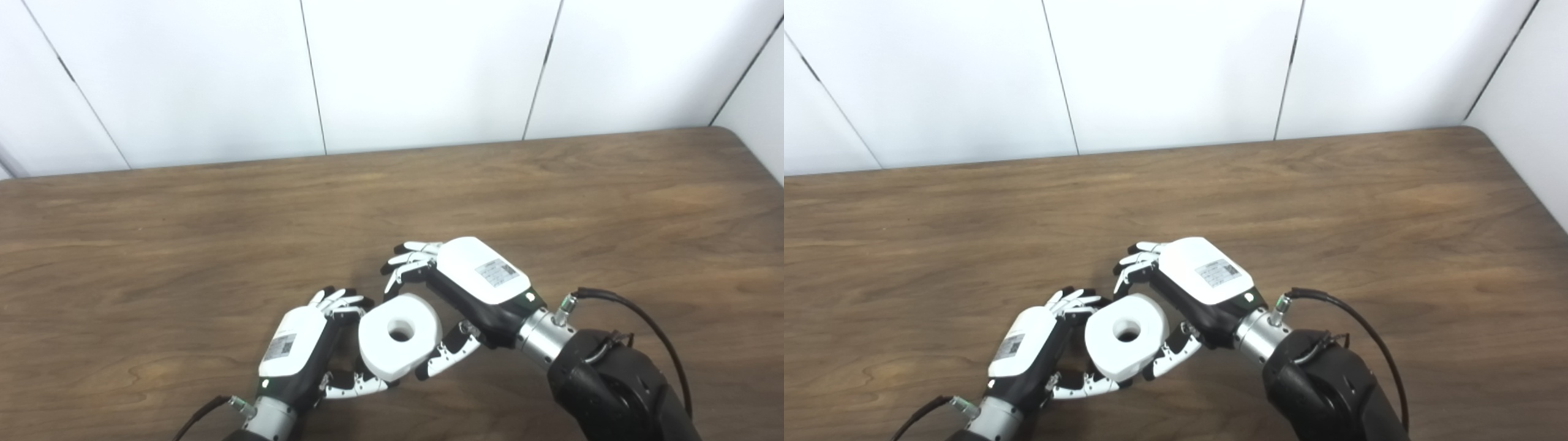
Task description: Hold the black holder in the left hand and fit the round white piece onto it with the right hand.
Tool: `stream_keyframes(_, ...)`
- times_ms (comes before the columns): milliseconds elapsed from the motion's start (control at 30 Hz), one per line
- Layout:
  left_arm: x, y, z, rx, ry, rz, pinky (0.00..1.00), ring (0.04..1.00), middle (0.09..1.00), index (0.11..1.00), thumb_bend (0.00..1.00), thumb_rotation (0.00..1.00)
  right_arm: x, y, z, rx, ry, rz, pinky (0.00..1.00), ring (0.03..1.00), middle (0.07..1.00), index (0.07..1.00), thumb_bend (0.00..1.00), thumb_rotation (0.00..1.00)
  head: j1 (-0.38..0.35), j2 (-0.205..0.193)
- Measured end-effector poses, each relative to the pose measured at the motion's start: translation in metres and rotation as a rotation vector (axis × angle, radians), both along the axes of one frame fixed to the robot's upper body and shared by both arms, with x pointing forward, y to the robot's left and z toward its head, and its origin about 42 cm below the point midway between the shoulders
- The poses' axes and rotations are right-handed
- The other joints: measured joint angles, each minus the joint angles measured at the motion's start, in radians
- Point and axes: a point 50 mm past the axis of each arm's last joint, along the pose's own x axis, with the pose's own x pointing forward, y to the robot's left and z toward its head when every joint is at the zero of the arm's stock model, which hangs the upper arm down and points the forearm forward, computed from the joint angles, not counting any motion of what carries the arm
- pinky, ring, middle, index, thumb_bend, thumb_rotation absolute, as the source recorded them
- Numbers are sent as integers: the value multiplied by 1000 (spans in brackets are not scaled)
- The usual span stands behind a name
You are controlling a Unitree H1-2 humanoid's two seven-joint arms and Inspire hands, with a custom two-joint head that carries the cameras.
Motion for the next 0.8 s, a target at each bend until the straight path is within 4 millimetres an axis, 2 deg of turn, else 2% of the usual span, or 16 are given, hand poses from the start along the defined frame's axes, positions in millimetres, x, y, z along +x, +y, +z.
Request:
stream_keyframes(433,0,-1,0,1,1,5,951,891,809,483,523,52,0,-2,-2,-24,-19,-7,822,887,801,492,525,150,3,5)
stream_keyframes(467,0,-1,0,1,1,5,950,892,808,483,522,51,0,-2,-2,-28,-18,-5,821,889,807,589,743,223,3,5)
stream_keyframes(567,0,-1,1,1,1,4,956,897,811,483,522,51,2,-2,-1,-54,-10,1,826,904,839,794,957,321,-2,6)
stream_keyframes(667,0,-1,1,-2,2,3,949,888,806,483,522,51,2,-4,-4,-96,21,5,827,924,875,920,997,364,-5,3)
stream_keyframes(800,1,-1,1,-1,-1,2,949,886,802,483,522,51,1,-6,-5,-90,48,0,835,949,912,994,1000,361,-6,3)
